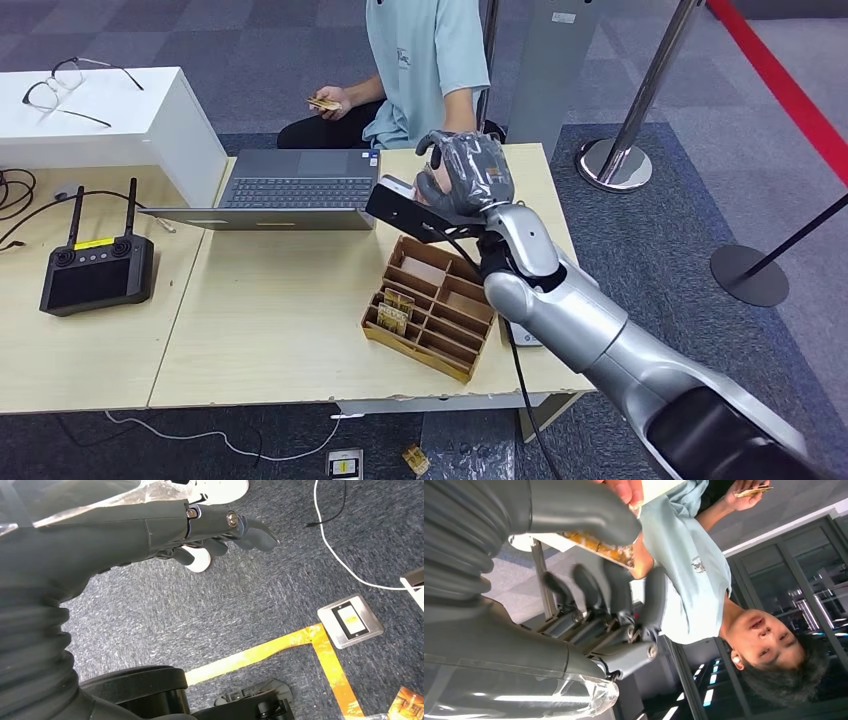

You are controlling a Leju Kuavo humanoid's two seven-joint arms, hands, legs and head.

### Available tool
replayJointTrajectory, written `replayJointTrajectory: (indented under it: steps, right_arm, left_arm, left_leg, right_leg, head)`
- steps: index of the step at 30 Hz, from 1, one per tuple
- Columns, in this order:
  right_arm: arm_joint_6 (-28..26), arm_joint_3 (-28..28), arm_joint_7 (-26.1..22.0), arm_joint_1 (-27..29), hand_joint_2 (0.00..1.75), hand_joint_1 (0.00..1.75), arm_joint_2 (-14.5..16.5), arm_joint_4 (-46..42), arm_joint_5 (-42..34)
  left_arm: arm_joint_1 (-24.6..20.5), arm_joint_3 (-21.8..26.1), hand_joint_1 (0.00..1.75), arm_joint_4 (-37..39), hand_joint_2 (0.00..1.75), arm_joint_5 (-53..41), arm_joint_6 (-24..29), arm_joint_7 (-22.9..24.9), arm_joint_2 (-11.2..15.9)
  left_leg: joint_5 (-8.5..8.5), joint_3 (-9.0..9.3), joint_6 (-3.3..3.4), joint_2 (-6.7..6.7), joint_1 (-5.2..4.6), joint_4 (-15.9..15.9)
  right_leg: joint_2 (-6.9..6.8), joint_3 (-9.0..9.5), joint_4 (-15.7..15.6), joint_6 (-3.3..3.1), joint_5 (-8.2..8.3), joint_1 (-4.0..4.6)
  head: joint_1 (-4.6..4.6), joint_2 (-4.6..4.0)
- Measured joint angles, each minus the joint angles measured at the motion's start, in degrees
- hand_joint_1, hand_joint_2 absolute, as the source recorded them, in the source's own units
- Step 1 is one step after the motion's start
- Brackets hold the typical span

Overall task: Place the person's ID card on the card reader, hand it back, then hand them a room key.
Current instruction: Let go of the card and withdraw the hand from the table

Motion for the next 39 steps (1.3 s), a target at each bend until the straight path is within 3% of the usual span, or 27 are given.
replayJointTrajectory:
  steps: [12,25,31,39]
  right_arm:
    - [-1.9,0.0,1.0,0.2,1.75,0.00,-1.0,0.2,2.1]
    - [-2.4,-1.3,3.2,3.7,1.75,0.00,-3.2,-7.4,2.1]
    - [-0.8,-3.2,6.6,7.1,1.75,0.00,-6.6,-15.4,3.1]
    - [2.9,-9.1,12.3,13.4,1.75,0.00,-14.8,-29.1,7.8]
  left_arm:
    - [0.2,-0.5,0.00,0.0,1.75,0.1,-0.2,0.4,0.0]
    - [0.3,-0.4,0.00,0.0,1.75,0.8,0.0,0.6,0.1]
    - [0.5,-0.4,0.00,0.0,1.75,1.0,0.1,0.4,0.3]
    - [0.8,-0.4,0.00,0.0,1.75,0.9,0.1,0.0,0.3]
  left_leg:
    - [0.00,0.00,0.00,0.00,0.00,0.0]
    - [0.00,0.01,0.00,0.00,0.00,0.0]
    - [-0.01,0.01,0.00,-0.01,0.00,0.0]
    - [-0.02,0.01,0.02,-0.01,-0.02,0.1]
  right_leg:
    - [0.00,-0.02,0.0,0.00,0.00,0.00]
    - [0.00,-0.02,0.0,0.00,0.00,0.00]
    - [0.00,-0.04,0.0,0.00,0.00,-0.01]
    - [0.00,-0.04,0.0,0.01,0.00,-0.04]
  head:
    - [-0.01,-0.01]
    - [-0.01,-0.01]
    - [-0.01,0.00]
    - [-0.01,0.00]
